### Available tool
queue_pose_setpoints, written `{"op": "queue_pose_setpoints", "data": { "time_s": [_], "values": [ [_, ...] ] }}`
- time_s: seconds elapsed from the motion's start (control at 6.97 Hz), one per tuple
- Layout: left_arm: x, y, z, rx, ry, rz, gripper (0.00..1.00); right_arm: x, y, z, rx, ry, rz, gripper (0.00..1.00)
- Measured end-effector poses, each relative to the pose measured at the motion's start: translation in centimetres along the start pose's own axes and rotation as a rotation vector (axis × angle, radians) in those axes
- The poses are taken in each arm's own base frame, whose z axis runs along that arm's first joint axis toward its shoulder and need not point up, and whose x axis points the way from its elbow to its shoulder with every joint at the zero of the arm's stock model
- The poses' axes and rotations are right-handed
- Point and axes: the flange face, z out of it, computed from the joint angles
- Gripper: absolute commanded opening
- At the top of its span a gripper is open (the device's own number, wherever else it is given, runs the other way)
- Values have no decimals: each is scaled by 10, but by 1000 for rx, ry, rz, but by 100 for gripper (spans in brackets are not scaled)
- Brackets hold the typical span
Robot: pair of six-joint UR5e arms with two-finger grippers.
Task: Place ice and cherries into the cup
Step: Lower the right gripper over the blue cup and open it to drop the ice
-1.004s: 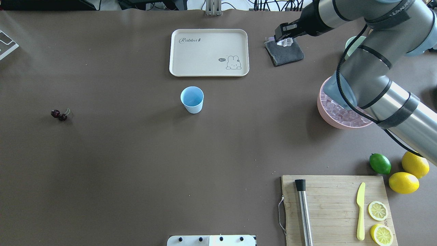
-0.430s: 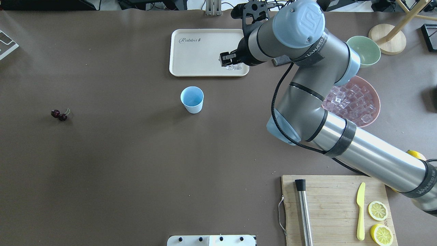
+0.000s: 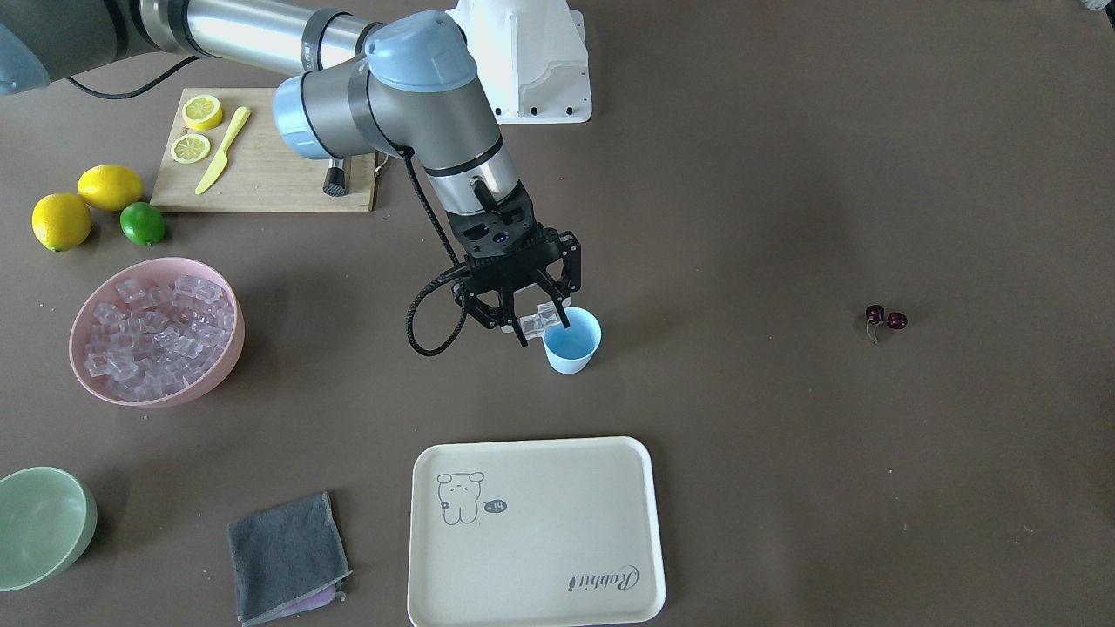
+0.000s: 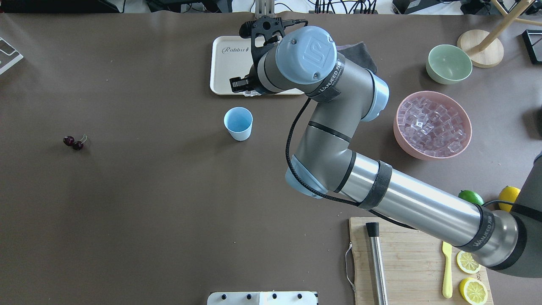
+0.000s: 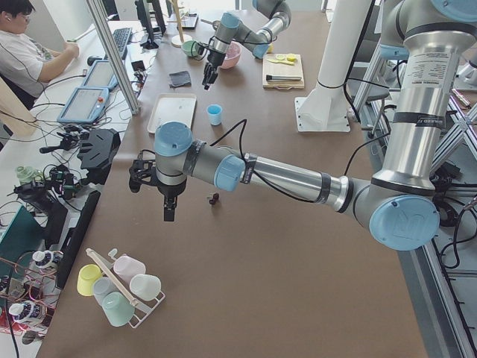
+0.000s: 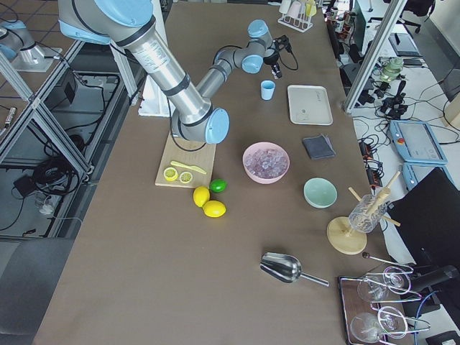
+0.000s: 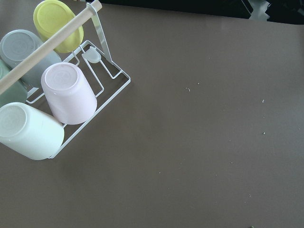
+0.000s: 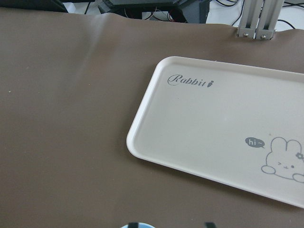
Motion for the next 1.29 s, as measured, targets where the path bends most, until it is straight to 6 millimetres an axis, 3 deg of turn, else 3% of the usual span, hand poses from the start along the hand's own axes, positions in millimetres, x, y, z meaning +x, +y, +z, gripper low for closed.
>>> {"op": "queue_pose_setpoints", "data": {
  "time_s": [0.29,1.29],
  "values": [
    [-2,2,1,-3,-1,-3,98,-17,12,14,-8,9,-10,0],
    [-10,9,5,-6,-3,-7,98,-25,42,56,-52,26,-29,0]
  ]
}}
